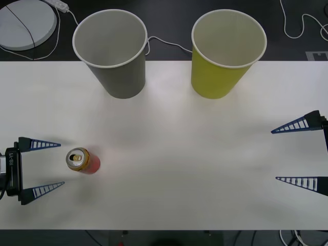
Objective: Put the can into the green bin and the plastic bottle into the gray bin
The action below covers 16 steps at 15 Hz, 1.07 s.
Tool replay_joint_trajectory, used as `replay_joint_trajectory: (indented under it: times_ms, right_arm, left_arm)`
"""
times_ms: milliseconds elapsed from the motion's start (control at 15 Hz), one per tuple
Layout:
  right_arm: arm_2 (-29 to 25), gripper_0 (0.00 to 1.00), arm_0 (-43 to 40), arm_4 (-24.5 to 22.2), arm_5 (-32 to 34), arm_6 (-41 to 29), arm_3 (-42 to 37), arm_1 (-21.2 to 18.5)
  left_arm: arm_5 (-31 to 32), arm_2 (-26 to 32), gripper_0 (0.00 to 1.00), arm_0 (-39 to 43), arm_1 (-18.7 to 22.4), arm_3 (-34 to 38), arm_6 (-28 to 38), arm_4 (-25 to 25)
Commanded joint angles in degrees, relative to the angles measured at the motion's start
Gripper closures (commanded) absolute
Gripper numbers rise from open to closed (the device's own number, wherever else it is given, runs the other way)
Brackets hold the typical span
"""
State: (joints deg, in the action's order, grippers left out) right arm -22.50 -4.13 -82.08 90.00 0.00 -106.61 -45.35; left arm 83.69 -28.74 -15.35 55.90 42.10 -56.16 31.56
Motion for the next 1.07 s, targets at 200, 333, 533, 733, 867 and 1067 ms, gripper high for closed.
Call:
replay_joint_trajectory:
  times_ms: [200, 333, 533, 733, 867, 1067]
  right_arm:
    - [0.0, 0.0, 0.0, -0.01, 0.0, 0.0, 0.0, 0.0]
    - [0.0, 0.0, 0.0, -0.01, 0.0, 0.0, 0.0, 0.0]
    - [0.0, 0.0, 0.0, -0.01, 0.0, 0.0, 0.0, 0.0]
    - [0.0, 0.0, 0.0, -0.01, 0.0, 0.0, 0.0, 0.0]
    - [0.0, 0.0, 0.0, -0.01, 0.0, 0.0, 0.0, 0.0]
    - [0.0, 0.0, 0.0, -0.01, 0.0, 0.0, 0.0, 0.0]
  left_arm:
    - [-0.02, -0.79, 0.0, -0.38, -4.57, -3.6, -1.32, -2.47]
    - [-1.25, -0.79, 0.0, -0.65, -5.89, -4.13, -1.76, -2.65]
    - [-2.83, -0.79, 0.0, -0.82, -7.29, -4.22, -2.02, -2.82]
    - [-4.41, -0.71, 0.0, -1.09, -8.79, -4.22, -2.02, -3.09]
    - [-5.38, -0.79, 0.0, -1.35, -10.02, -4.22, -1.94, -3.18]
    - [-6.44, -0.79, 0.0, -1.53, -11.51, -4.31, -2.02, -3.44]
